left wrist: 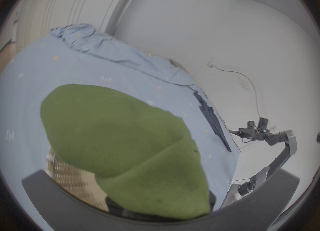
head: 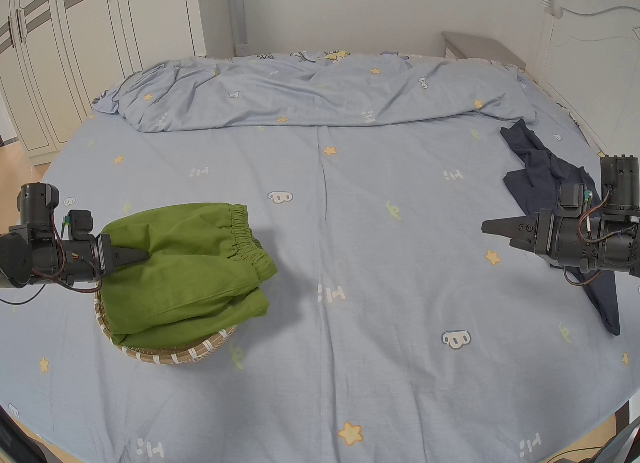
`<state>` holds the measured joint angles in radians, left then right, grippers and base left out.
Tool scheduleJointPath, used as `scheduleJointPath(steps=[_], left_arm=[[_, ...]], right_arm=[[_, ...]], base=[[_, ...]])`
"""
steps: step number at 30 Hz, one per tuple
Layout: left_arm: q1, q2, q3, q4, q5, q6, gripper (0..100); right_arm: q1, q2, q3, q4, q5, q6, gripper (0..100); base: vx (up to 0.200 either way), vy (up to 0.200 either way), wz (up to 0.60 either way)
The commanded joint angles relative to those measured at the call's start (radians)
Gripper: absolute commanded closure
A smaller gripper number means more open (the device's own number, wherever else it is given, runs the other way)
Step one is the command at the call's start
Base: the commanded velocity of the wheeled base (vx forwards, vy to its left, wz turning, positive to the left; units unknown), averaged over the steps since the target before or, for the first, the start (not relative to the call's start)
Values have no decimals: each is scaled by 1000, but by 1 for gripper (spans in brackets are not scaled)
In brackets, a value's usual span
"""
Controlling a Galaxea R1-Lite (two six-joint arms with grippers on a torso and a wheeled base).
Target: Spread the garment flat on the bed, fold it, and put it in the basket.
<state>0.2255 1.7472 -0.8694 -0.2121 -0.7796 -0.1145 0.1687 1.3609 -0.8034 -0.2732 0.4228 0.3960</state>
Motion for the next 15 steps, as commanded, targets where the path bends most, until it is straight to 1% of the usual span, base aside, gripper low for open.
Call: scheduleJointPath(steps=[1,7,10,12,13,14,15], left_arm=[[26,95,15,5,10,2,100],[9,213,-14,7,28,9,100],[-11,261,-17,7,54,12,100],[-26,290,-23,7,94,21,100],[-34,313,-25,7,135,35,100],[-34,316,-25,7,145,39,100],[-37,327,-25,5,180,52,100]], right_arm=[[12,-16,0,2,1,0,0],[18,-12,4,2,1,0,0],[18,-11,4,2,1,0,0],[18,-11,4,2,1,0,0],[18,-11,6,2,1,0,0],[18,-11,6,2,1,0,0],[20,-11,6,2,1,0,0]], base=[[0,0,0],[0,0,0],[0,0,0],[0,0,0],[0,0,0],[0,0,0],[0,0,0]])
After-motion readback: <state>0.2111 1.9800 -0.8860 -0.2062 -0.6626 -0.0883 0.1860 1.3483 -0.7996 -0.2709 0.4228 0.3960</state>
